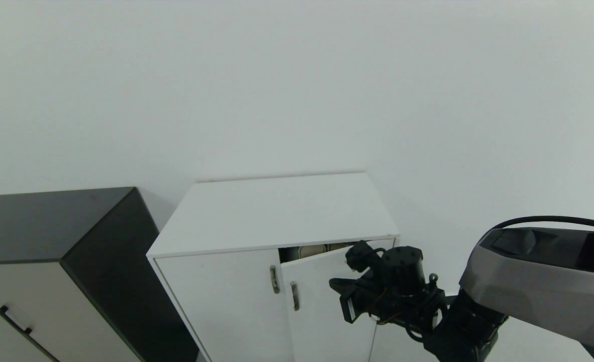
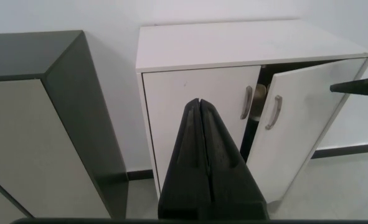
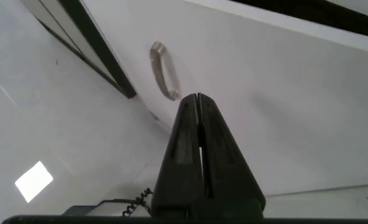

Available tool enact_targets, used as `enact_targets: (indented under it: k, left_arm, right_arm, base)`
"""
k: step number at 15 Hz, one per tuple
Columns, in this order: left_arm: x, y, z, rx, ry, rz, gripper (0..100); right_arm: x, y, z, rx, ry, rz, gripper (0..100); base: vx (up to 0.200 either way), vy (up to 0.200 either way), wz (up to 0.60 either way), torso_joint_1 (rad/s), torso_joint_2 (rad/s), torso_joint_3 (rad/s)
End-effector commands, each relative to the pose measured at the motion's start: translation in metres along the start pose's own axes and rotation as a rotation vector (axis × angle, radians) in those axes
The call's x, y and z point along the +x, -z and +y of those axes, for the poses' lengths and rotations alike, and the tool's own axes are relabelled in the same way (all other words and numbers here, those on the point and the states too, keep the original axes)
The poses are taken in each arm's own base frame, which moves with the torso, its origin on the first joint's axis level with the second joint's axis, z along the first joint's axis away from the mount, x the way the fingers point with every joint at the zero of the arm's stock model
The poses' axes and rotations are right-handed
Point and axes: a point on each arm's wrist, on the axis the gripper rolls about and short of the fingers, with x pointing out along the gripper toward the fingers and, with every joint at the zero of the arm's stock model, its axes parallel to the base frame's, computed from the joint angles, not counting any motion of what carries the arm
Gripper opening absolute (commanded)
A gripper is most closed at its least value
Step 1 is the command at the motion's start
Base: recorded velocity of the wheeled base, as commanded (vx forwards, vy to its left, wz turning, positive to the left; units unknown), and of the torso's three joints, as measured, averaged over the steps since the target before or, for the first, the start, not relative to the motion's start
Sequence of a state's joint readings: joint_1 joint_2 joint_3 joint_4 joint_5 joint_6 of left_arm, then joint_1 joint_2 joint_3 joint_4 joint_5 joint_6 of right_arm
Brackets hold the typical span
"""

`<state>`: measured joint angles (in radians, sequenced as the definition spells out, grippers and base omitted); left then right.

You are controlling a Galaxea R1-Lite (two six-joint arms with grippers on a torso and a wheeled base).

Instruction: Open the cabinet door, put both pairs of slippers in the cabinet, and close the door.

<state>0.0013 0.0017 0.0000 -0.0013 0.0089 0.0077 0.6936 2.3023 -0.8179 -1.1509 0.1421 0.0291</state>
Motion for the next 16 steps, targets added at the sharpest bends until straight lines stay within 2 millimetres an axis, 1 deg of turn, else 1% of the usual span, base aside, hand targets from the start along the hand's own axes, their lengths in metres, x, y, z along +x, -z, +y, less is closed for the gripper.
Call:
enact_targets:
  k: [1, 5, 8, 15, 16]
  left_arm:
    - [0.0, 0.0, 0.0, 0.0, -0.001, 0.0, 0]
    - [0.0, 0.0, 0.0, -0.002, -0.001, 0.0, 0]
    - [0.0, 0.0, 0.0, 0.0, -0.002, -0.002, 0]
    - [0.0, 0.0, 0.0, -0.002, -0.002, 0.0, 0]
    - [0.0, 0.0, 0.0, -0.002, -0.002, 0.0, 0]
  right_arm:
    - [0.009, 0.004, -0.008, 0.008, 0.014, 0.001, 0]
    - [0.019, -0.004, -0.014, 0.01, 0.027, -0.016, 0]
    - [0.027, -0.008, -0.024, 0.016, 0.044, -0.019, 0]
    - [0.035, -0.017, -0.043, 0.03, 0.082, -0.021, 0]
    - [0.037, -0.019, -0.048, 0.032, 0.092, -0.029, 0]
  base:
    - [0.0, 0.0, 0.0, 0.0, 0.0, 0.0]
    - [0.0, 0.0, 0.0, 0.0, 0.0, 0.0]
    - [0.0, 0.0, 0.0, 0.0, 0.0, 0.0]
    - [0.0, 0.0, 0.0, 0.0, 0.0, 0.0]
    - [0.0, 0.0, 0.0, 0.0, 0.0, 0.0]
